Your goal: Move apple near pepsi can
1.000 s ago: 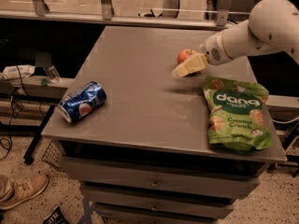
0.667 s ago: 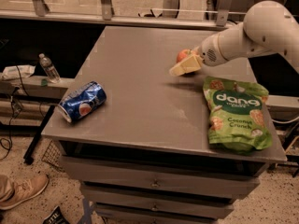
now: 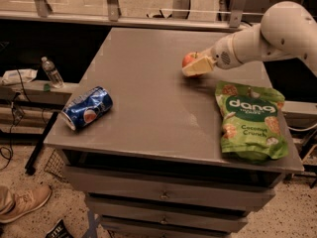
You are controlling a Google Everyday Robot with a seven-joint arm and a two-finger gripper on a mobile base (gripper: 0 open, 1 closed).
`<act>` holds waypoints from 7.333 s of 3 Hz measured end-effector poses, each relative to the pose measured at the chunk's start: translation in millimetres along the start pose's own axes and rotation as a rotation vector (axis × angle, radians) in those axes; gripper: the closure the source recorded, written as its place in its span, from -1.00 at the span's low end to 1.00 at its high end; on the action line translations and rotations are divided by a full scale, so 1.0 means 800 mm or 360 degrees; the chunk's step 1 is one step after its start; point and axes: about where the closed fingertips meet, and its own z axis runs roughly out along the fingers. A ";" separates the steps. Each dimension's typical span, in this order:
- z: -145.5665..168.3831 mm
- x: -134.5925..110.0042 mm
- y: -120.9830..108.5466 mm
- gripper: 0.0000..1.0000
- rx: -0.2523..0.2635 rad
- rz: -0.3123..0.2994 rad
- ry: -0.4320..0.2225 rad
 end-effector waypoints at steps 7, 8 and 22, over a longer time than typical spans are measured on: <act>0.001 -0.032 0.262 1.00 -0.0396 -0.0479 0.0070; 0.025 -0.041 0.278 1.00 -0.0429 -0.0527 0.0050; -0.041 -0.023 0.187 -1.00 -0.0230 -0.0443 0.0030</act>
Offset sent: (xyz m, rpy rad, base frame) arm -0.1317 0.0523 0.0896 -0.1600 -0.1155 0.2424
